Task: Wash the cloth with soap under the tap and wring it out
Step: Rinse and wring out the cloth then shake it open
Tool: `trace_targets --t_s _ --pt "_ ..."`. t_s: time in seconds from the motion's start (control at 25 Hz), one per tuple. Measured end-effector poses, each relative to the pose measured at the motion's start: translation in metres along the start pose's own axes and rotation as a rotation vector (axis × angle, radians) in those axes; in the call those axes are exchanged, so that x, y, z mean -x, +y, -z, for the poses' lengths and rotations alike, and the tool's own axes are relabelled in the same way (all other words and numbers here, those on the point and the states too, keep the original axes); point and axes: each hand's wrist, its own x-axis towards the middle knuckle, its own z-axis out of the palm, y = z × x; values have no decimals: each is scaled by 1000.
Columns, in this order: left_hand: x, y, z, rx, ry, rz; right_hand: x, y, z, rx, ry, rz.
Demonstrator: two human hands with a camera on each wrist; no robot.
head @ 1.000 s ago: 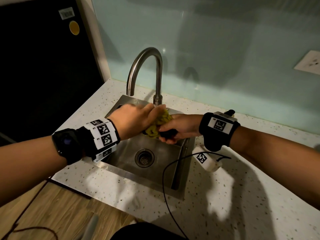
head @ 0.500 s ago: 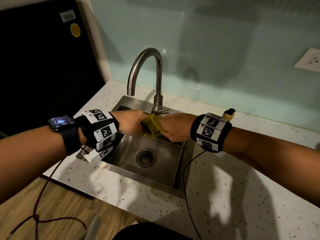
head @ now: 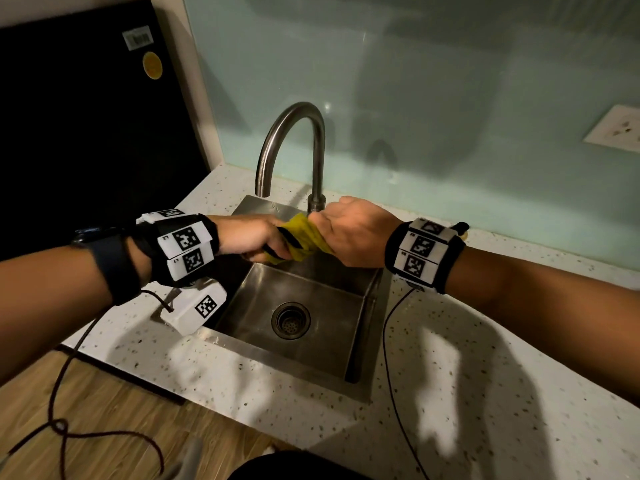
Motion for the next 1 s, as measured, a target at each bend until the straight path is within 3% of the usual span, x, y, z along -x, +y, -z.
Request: trace_targets --t_s 0.12,0.24,0.36,0.44,0.48,0.56,0.64,0.72,0.84,1.0 --pt "-5 -5 0 102 42 53 5 -2 -6 -14 230 17" --pt "-6 -8 -3 240 26 77 7 -2 -7 -34 328 69" --pt "-2 -3 -7 12 93 34 13 2 -18 4 285 65" --pt "-4 -9 -7 -338 241 -48 21 -2 -22 -213 104 -59" --pt "-5 -14 -8 -407 315 -96 25 -4 -25 -390 9 -169" --pt "-6 -27 -9 -239 375 -184 32 -11 -29 -687 -109 -365" --pt "-2 -30 -12 115 322 -240 40 -16 -32 -863 -145 -502" --pt "-3 -29 -19 324 286 -278 52 -15 -34 -990 -151 -605" --pt "-11 -19 -31 245 425 -353 69 -15 -35 -1160 -130 -676" --pt "-33 10 -42 382 573 -423 77 -21 -19 -1315 108 -783"
